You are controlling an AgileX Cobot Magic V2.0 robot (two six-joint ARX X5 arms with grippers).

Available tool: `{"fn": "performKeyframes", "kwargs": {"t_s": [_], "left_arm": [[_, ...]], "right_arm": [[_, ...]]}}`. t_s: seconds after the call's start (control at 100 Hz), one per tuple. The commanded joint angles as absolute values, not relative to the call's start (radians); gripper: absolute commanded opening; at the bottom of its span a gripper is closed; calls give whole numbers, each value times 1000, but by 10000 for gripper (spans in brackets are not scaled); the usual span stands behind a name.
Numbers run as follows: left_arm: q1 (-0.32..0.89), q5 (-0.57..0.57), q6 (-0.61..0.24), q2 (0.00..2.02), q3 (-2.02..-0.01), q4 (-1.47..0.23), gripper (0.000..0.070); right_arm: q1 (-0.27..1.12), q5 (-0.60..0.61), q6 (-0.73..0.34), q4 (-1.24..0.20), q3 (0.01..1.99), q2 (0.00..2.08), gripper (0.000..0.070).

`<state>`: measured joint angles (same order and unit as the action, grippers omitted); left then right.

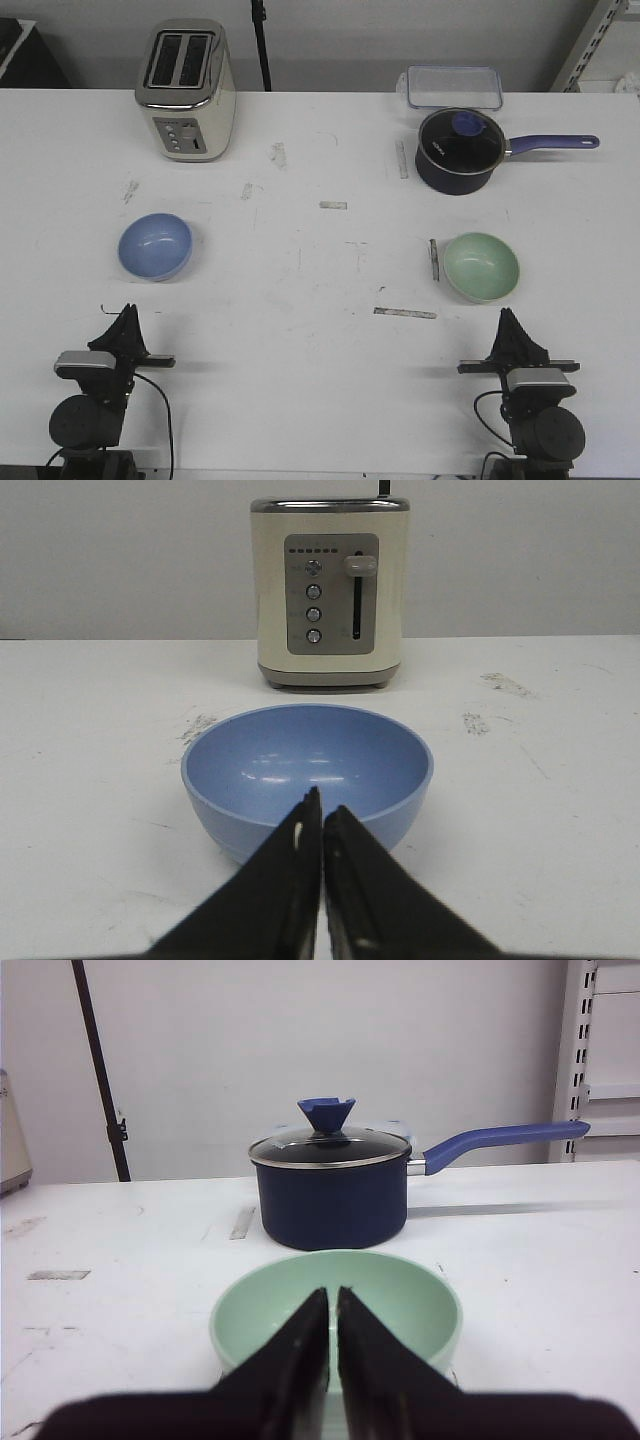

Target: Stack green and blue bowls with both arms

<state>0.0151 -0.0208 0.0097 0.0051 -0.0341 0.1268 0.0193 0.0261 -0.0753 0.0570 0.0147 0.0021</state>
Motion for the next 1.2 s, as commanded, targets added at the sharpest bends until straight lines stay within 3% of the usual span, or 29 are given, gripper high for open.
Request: {"fn": "performKeyframes", "kwargs": {"t_s": [0.0, 0.48, 0.75, 1.19], "left_arm": [[13, -19, 15, 3, -12, 142, 3], [13, -19, 15, 3, -12, 142, 3], [13, -19, 15, 3, -12, 142, 3], [13, -19, 15, 3, -12, 142, 3]], "right_arm": [[20, 27, -78, 68, 13, 1, 9], [20, 26, -71, 70, 25, 1, 9], [19, 17, -27, 4, 148, 34, 8], [19, 19, -25, -265, 539, 501, 8]]}}
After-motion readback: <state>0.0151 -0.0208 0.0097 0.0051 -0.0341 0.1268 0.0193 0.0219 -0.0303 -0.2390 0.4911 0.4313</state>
